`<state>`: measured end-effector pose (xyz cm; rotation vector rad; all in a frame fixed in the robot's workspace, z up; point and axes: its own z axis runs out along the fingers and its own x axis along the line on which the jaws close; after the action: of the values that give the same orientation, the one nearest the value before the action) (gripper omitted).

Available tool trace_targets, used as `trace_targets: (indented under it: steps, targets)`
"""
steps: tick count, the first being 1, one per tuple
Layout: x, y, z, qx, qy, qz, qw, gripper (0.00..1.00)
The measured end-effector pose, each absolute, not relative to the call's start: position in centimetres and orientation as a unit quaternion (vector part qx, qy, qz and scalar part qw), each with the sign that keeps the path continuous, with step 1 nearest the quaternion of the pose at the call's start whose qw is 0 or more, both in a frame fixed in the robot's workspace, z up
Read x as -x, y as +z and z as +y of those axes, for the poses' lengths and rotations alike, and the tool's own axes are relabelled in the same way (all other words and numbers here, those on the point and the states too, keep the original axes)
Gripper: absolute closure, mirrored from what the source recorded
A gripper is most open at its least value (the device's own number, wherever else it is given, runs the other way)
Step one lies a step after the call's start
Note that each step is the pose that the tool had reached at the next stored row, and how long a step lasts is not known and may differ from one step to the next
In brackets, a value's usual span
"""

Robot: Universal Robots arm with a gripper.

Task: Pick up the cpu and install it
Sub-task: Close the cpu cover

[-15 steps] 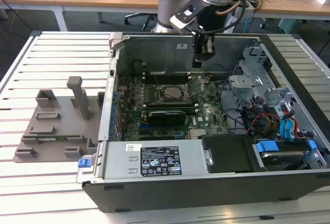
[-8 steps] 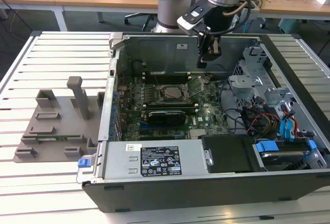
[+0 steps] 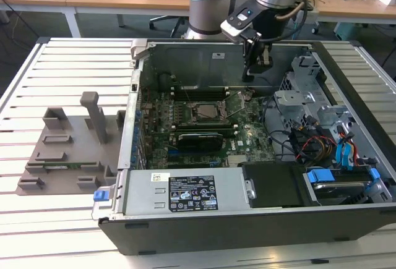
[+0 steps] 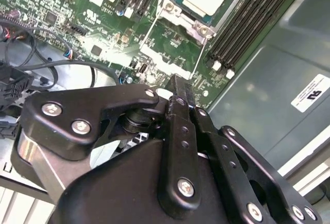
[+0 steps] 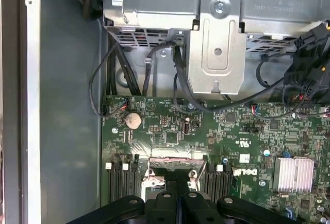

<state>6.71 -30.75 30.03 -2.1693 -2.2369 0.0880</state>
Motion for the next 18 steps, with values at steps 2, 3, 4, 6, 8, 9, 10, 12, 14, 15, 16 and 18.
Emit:
trace_targets:
  steps: [2, 3, 4, 6, 8, 9, 10, 12, 14, 15, 16, 18]
  targets:
    - [-7.0, 30.0, -30.7, 0.696, 0.028, -0.718, 0.012, 0.89]
    - [-7.2, 30.0, -30.7, 0.695, 0.028, -0.718, 0.012, 0.89]
    - [-7.5, 30.0, -30.7, 0.695, 0.029, -0.718, 0.012, 0.89]
    - [-8.2, 29.9, -30.7, 0.694, 0.029, -0.719, 0.013, 0.89]
    - [-9.6, 29.8, -30.7, 0.693, 0.029, -0.72, 0.013, 0.89]
    - [-10.4, 29.2, -30.6, 0.692, 0.03, -0.721, 0.014, 0.89]
    - [-10.3, 27.6, -30.6, 0.691, 0.03, -0.722, 0.014, 0.89]
    - [-10.3, 27.1, -30.6, 0.692, 0.031, -0.722, 0.014, 0.89]
    - [-10.3, 26.9, -30.6, 0.692, 0.031, -0.722, 0.014, 0.89]
    - [-10.3, 26.8, -30.6, 0.692, 0.031, -0.722, 0.014, 0.89]
    - [-10.3, 26.7, -30.6, 0.692, 0.031, -0.722, 0.014, 0.89]
    - [-10.3, 26.5, -30.6, 0.692, 0.031, -0.722, 0.014, 0.89]
